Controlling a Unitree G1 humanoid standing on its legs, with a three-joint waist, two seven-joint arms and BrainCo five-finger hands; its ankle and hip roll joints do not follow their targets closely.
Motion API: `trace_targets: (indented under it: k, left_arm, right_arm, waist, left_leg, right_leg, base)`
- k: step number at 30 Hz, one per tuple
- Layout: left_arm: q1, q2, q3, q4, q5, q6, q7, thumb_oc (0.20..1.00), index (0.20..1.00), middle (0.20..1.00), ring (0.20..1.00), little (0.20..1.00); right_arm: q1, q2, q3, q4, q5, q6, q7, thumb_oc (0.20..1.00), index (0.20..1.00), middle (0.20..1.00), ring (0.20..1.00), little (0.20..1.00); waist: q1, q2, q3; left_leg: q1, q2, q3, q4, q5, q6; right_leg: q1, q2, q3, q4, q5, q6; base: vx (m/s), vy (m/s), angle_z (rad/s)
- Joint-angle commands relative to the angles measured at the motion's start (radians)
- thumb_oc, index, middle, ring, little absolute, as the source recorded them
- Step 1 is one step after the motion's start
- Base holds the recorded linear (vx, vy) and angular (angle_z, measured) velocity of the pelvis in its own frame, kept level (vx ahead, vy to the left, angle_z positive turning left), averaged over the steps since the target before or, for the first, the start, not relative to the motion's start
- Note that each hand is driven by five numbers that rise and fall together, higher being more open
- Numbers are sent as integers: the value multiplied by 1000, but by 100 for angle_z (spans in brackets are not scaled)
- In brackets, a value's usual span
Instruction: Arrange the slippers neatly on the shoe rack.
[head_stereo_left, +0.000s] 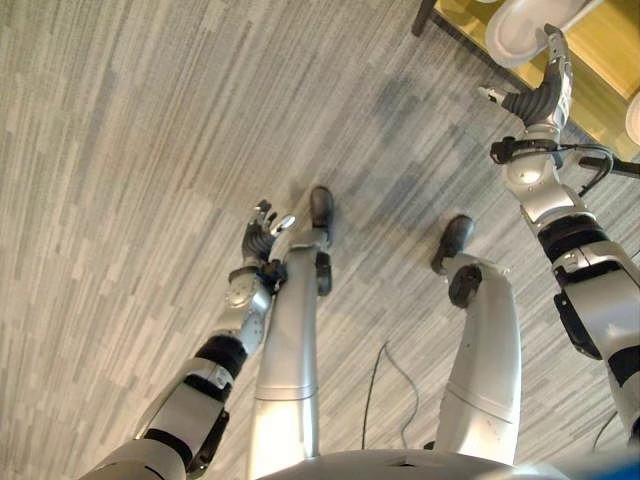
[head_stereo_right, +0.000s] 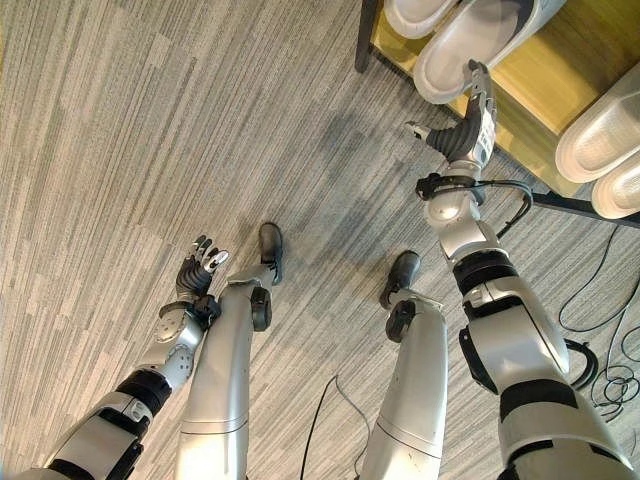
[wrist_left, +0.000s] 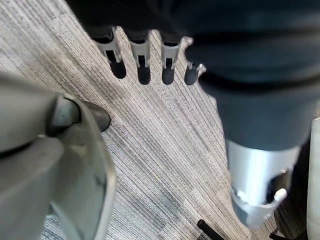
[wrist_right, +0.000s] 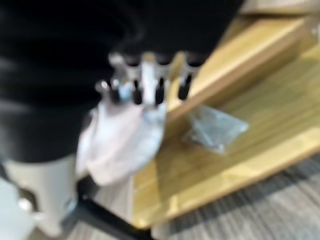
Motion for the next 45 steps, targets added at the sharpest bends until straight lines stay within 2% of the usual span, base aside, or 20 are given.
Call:
trace_targets:
  k: [1,14,30,38,45]
  left_arm:
    - [31,-4,-7,42,-4,-12,3,1000,1000,1000,1000,1000]
    - [54,14,-14,39,-15,-8,-6,1000,1000,1000,1000,1000]
    - [63,34,-28,81,-29,3,-32,1000,1000,1000,1000,1000]
    - [54,30,-10,82,-24,2,-30,1000,1000,1000,1000,1000]
    - [41,14,19,81,-9,-5,-20,1000,1000,1000,1000,1000]
  right_arm:
    - [-61,-54,43,-22,7,-4,-41,1000,1000,1000,1000,1000]
    - [-175,-99,102,69,25,30,-51,1000,1000,1000,1000,1000]
    - [-337,-117,242,249,73,38,-3,1000,1000,1000,1000,1000]
    - [-307,-143,238,158,1,49,-27,1000,1000,1000,1000,1000]
    - [-174,-189,128,12,-90,66,-69,1000,1000,1000,1000,1000]
  waist:
    - [0,26,-17]
    - [6,27,-15]
    - [19,25,-32]
    - [12,22,-39]
    - [-7,21,-40]
  left_leg:
    - [37,-17,-94,-74,-4,-26]
    - [37,-18,-86,-93,4,-30]
    - [37,-19,-92,-120,22,-39]
    - [37,-19,-94,-109,18,-39]
    - [37,-17,-95,-89,3,-36]
  right_leg:
    - [18,49,36,-32,24,5]
    - [18,48,32,-38,21,5]
    - [18,51,21,-46,19,3]
    - [18,55,22,-36,12,0]
    - [18,59,23,-25,9,-2]
  base:
    - [0,0,0]
    - [0,0,0]
    - [0,0,0]
    - [0,0,0]
    - [0,0,0]
